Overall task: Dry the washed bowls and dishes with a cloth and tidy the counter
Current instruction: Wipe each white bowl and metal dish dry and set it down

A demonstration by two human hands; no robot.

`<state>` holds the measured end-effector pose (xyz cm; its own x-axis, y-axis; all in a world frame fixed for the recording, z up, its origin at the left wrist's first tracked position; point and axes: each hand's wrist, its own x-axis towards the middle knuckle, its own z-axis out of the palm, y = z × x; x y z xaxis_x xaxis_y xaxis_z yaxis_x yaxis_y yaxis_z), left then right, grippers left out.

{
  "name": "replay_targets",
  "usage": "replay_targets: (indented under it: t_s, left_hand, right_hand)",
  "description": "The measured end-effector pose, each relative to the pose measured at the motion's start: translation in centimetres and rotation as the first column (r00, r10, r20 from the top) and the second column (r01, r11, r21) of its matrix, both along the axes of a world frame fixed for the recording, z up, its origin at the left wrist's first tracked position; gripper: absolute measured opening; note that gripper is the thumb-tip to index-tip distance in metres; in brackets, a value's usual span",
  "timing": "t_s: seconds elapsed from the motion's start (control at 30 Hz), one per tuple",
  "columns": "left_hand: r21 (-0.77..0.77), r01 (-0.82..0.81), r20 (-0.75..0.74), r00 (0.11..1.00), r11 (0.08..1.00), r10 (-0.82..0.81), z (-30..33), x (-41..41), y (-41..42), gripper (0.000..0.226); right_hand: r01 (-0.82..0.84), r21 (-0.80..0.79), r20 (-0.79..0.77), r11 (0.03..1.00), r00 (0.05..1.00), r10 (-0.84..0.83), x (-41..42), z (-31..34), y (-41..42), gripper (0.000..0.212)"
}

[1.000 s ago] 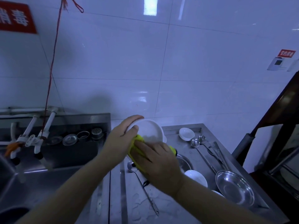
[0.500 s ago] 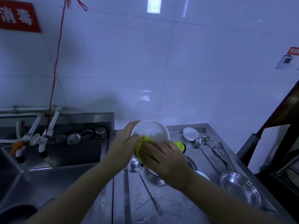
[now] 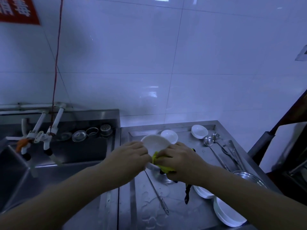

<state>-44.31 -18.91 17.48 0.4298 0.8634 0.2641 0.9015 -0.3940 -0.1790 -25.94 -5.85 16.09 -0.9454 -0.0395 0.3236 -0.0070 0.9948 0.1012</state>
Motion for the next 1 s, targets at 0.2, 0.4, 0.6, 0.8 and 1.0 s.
replay_targets:
  t_s: [0.2, 0.4, 0.6, 0.8, 1.0]
  left_hand:
    - [-0.350, -0.086, 0.605, 0.740, 0.933, 0.295, -1.2, -1.0, -0.8, 0.010]
    - [-0.395, 0.160, 0.870, -0.252, 0.905, 0.424, -3.3, 2.2, -0.8, 0.021]
    - [-0.256, 0.171, 0.782, -0.542, 0.951, 0.308, -3.5, 5.0, 2.0, 0.021]
    - [-0.221, 0.173, 0.840, -0.467, 0.960, 0.277, -3.2, 6.6, 3.4, 0.020]
    - [-0.231, 0.156, 0.891, -0.363, 0.960, 0.273, -1.6, 7.1, 4.1, 0.026]
  right_hand:
    - [0.136, -0.526, -0.179, 0.839, 0.947, -0.265, 2.3, 0.0, 0.6, 0.059]
    - [0.126, -0.773, -0.303, 0.622, 0.788, -0.536, 1.6, -0.4, -0.8, 0.055]
    - [0.147, -0.442, -0.495, 0.885, 0.783, -0.377, 0.4, -2.1, -2.7, 0.038]
    - [0.186, -0.194, -0.522, 0.963, 0.812, -0.262, 1.7, -1.1, -1.0, 0.029]
    - [0.111, -0.802, -0.299, 0.587, 0.776, -0.556, 1.2, 2.1, 2.5, 0.027]
